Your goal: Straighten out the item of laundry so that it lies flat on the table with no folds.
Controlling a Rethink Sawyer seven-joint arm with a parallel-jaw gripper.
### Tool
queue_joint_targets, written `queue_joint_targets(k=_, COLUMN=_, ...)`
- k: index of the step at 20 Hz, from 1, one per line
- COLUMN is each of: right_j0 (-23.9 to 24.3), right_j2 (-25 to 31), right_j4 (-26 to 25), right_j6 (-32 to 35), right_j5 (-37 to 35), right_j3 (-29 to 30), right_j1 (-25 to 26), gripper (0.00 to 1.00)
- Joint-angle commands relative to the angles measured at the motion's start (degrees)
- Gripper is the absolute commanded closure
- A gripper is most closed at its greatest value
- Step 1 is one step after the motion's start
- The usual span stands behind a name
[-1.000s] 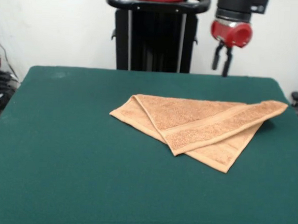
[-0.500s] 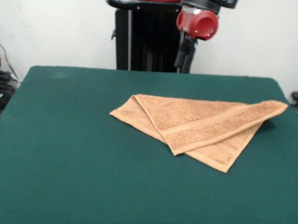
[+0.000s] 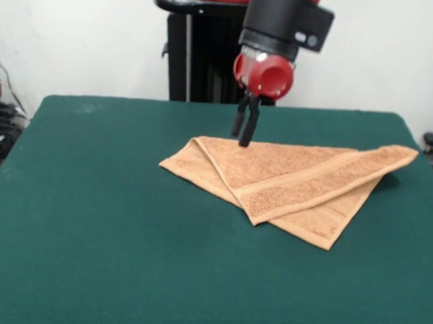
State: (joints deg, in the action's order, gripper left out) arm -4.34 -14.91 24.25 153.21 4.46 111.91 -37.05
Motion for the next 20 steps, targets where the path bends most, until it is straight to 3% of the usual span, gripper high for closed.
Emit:
queue_joint_targets(k=1, right_j0=-1.5, right_j2=1.27, right_j4=2.63, right_j6=3.1, right_j5=-4.47, right_j3=-9.66, right_j1=8.63, gripper=0.0)
queue_joint_targets(k=5, right_j0=-2.88, right_j2=-1.26, right_j4=5.2, right_j6=4.3, right_j5=-8.68, right_j3=-15.0, right_j1=12.29, gripper=0.0)
queue_joint_targets(k=9, right_j0=-3.29, right_j2=-1.76, right_j4=7.2, right_j6=5.42, right_j5=-7.96, right_j3=-18.11, right_j1=15.82, gripper=0.0)
queue_joint_targets(k=20, right_j0=-2.42, right_j2=3.77, right_j4=7.2, right_j6=7.18, right_j5=-4.6, right_j3=-17.16, right_j1=16.96, gripper=0.0)
